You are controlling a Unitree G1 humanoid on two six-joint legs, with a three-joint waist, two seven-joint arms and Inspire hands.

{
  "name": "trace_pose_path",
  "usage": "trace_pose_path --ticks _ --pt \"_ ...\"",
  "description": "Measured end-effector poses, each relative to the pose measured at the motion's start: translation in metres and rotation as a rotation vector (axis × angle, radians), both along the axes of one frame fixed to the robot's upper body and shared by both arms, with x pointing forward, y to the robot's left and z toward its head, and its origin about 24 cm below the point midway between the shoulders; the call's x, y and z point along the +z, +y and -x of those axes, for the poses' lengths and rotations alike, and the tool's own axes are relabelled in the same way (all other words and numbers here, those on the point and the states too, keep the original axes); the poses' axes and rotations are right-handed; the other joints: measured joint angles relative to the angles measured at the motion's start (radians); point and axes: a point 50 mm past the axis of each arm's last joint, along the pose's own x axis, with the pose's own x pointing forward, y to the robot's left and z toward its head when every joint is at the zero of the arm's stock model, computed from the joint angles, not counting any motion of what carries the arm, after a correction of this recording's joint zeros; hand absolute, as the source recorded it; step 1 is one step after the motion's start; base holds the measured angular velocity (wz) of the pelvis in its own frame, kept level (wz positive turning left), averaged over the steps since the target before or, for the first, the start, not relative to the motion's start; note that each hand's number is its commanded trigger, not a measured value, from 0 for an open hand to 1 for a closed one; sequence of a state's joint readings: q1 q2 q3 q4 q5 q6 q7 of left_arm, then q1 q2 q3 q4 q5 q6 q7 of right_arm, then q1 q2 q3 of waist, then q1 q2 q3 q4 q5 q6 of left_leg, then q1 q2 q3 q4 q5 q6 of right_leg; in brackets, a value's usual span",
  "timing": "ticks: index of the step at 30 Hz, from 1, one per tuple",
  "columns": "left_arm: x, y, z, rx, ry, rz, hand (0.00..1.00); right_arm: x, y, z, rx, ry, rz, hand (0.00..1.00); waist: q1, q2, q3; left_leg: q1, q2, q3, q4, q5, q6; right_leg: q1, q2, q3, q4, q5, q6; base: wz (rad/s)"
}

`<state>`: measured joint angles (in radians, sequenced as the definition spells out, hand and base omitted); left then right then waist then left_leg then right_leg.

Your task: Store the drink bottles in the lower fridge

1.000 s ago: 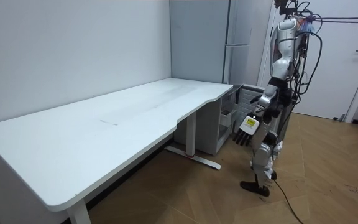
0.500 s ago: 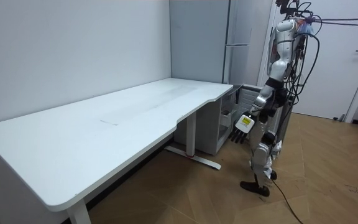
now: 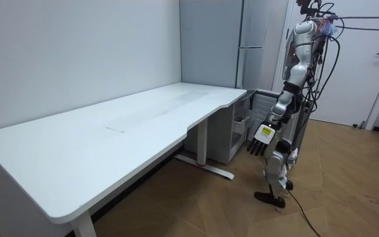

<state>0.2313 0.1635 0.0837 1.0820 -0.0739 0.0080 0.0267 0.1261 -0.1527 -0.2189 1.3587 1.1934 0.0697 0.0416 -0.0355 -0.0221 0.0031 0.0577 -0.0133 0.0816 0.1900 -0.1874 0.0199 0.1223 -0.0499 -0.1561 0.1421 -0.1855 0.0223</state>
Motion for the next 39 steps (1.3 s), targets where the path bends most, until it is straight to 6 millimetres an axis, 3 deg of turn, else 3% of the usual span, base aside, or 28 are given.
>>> trace_pose_path --ticks 9,12,17,18,20,22,27,32,34,39 --pt "-0.002 0.003 0.018 0.02 0.073 -0.004 0.0 0.001 -0.001 -0.006 -0.123 -0.065 -0.022 0.0 -0.019 -0.004 0.0048 0.02 0.0 -0.005 0.026 -0.023 0.0 0.035 -0.002 -0.008 0.014 -0.019 0.002 0.02" --pt "-0.002 0.002 0.017 -0.011 0.091 -0.001 0.0 0.001 -0.003 -0.005 -0.175 -0.075 -0.021 0.0 -0.018 0.001 0.0041 -0.001 0.004 -0.013 0.07 -0.049 -0.001 0.024 -0.002 -0.01 0.039 -0.039 0.003 0.05" --pt "-0.002 0.0 0.002 -0.08 0.083 0.019 0.0 0.003 -0.005 -0.032 -0.24 -0.155 -0.028 0.0 -0.016 0.023 -0.0015 -0.094 0.008 -0.025 0.148 -0.065 0.003 -0.072 -0.005 -0.015 0.109 -0.051 0.001 0.03" --pt "-0.002 0.0 -0.006 -0.105 0.072 0.016 0.0 0.004 -0.005 -0.04 -0.251 -0.18 -0.03 0.0 -0.016 0.03 0.0055 -0.112 0.008 -0.026 0.157 -0.065 0.003 -0.091 -0.006 -0.016 0.127 -0.051 0.001 0.0" --pt "-0.001 -0.001 -0.017 -0.152 0.056 0.011 0.0 0.006 -0.005 -0.057 -0.247 -0.226 -0.031 0.0 -0.014 0.036 0.004 -0.162 0.009 -0.028 0.187 -0.066 0.005 -0.145 -0.011 -0.019 0.168 -0.057 -0.002 0.0" --pt "0.0 -0.001 -0.035 -0.167 0.028 0.008 0.0 0.011 -0.004 -0.087 -0.241 -0.296 -0.041 0.0 -0.005 0.041 0.0145 -0.253 0.009 -0.027 0.246 -0.069 0.009 -0.25 -0.019 -0.01 0.258 -0.078 -0.005 0.0" --pt "0.005 0.0 -0.065 -0.193 -0.046 -0.01 0.0 0.024 -0.01 -0.131 -0.241 -0.427 -0.024 0.0 0.018 0.041 0.0204 -0.462 0.019 -0.02 0.386 -0.084 0.01 -0.475 -0.029 -0.001 0.43 -0.113 -0.021 -0.02" --pt "0.006 0.007 -0.067 -0.207 -0.037 -0.034 0.0 0.036 -0.026 -0.149 -0.262 -0.496 0.016 0.0 0.046 0.032 0.0218 -0.642 0.018 -0.008 0.498 -0.086 0.01 -0.676 -0.041 0.025 0.581 -0.143 -0.029 -0.03" --pt "0.01 0.018 -0.067 -0.221 -0.034 -0.086 0.0 0.046 -0.039 -0.16 -0.262 -0.525 0.053 0.0 0.05 0.019 0.0287 -0.746 0.013 -0.007 0.563 -0.087 0.01 -0.784 -0.057 0.027 0.671 -0.162 -0.035 0.08" --pt "0.014 0.026 -0.073 -0.251 -0.035 -0.127 0.0 0.074 -0.072 -0.188 -0.296 -0.615 0.153 0.0 0.073 0.009 0.0345 -0.919 0.012 -0.01 0.674 -0.095 0.003 -0.96 -0.072 0.032 0.801 -0.187 -0.045 0.07"
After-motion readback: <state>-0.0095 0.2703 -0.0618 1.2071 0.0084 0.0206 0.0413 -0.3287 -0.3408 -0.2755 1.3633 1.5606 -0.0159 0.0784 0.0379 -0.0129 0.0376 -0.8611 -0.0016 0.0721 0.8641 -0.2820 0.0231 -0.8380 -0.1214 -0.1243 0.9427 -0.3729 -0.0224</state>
